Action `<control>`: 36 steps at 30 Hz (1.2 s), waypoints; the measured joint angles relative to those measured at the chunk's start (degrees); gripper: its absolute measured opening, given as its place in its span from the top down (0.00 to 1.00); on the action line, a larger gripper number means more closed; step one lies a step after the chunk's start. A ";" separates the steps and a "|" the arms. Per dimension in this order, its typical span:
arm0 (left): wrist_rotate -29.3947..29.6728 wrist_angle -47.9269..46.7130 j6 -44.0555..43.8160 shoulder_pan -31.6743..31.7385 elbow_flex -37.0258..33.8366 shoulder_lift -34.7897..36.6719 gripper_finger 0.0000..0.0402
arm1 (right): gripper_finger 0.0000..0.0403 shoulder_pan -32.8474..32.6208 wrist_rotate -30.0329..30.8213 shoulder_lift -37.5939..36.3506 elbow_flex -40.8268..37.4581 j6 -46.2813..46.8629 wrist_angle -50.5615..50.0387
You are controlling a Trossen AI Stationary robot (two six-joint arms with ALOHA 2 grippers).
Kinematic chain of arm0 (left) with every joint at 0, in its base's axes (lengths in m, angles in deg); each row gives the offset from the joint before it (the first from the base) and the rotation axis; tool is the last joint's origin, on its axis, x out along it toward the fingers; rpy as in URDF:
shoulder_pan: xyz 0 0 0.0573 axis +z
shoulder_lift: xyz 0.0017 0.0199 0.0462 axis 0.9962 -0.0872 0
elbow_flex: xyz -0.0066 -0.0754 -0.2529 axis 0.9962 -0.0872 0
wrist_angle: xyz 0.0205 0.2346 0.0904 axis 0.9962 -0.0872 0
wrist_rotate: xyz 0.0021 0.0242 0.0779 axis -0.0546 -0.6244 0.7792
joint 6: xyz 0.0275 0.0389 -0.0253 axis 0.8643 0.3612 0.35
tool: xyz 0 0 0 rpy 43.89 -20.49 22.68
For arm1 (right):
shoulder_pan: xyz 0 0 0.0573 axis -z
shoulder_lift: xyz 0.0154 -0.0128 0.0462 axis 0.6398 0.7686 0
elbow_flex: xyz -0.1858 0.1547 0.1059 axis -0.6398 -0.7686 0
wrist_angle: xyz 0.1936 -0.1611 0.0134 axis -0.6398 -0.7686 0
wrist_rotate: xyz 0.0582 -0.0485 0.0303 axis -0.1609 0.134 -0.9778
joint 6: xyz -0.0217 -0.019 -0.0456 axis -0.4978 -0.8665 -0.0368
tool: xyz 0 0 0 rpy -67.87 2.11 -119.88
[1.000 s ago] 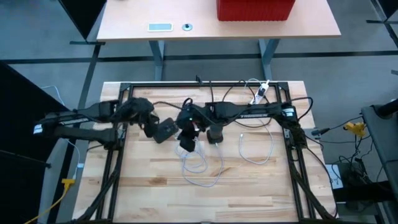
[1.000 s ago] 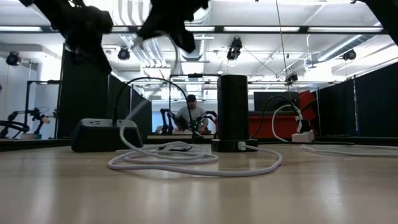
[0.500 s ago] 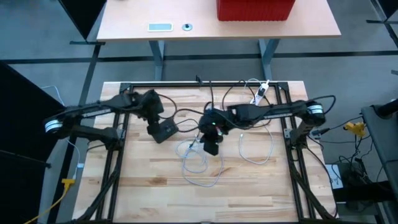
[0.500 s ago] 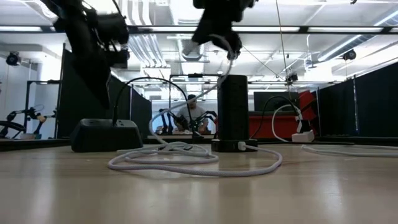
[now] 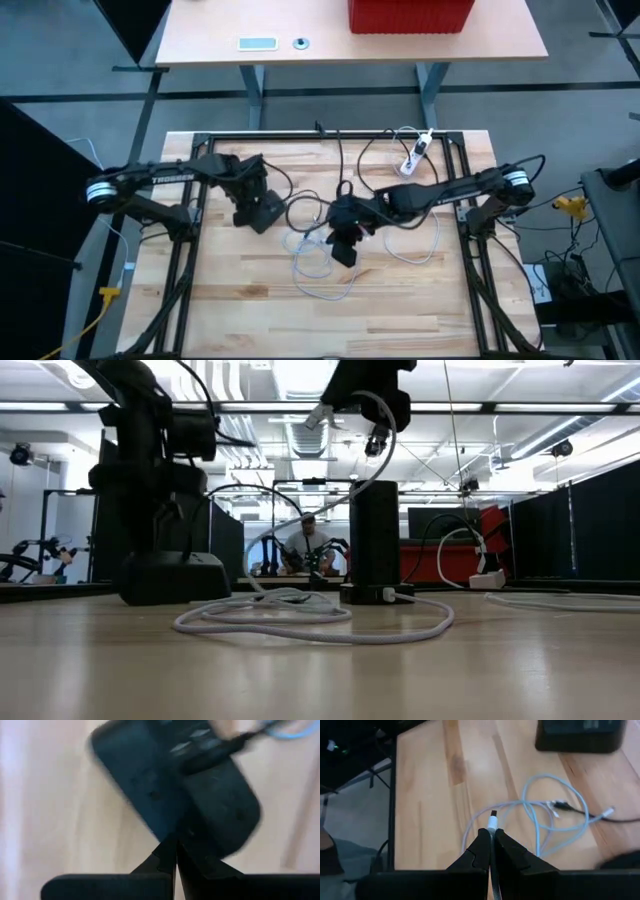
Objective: Insert USB
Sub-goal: Insert the light blue charger cable into the left black outlet extension
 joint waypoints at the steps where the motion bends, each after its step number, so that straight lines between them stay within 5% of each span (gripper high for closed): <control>1: -0.20 0.21 0.07 -1.22 -0.40 0.36 1.00 | 1.00 -0.37 0.00 0.40 0.00 -0.06 0.73; 8: -2.81 1.14 0.05 -10.19 -2.96 4.28 1.00 | 1.00 -0.97 -0.81 1.97 -0.02 -2.97 4.31; 19: 15.03 0.86 3.72 -7.95 -3.13 12.53 1.00 | 1.00 0.70 -3.87 2.42 -0.03 -6.95 4.12; 25: 26.19 4.46 12.42 -4.32 -3.15 6.23 1.00 | 1.00 4.15 -7.78 2.44 -0.04 -9.68 3.59; 36: 23.17 22.33 15.49 -2.09 -3.15 -5.28 1.00 | 1.00 5.90 -11.08 2.35 -0.02 -14.42 -0.30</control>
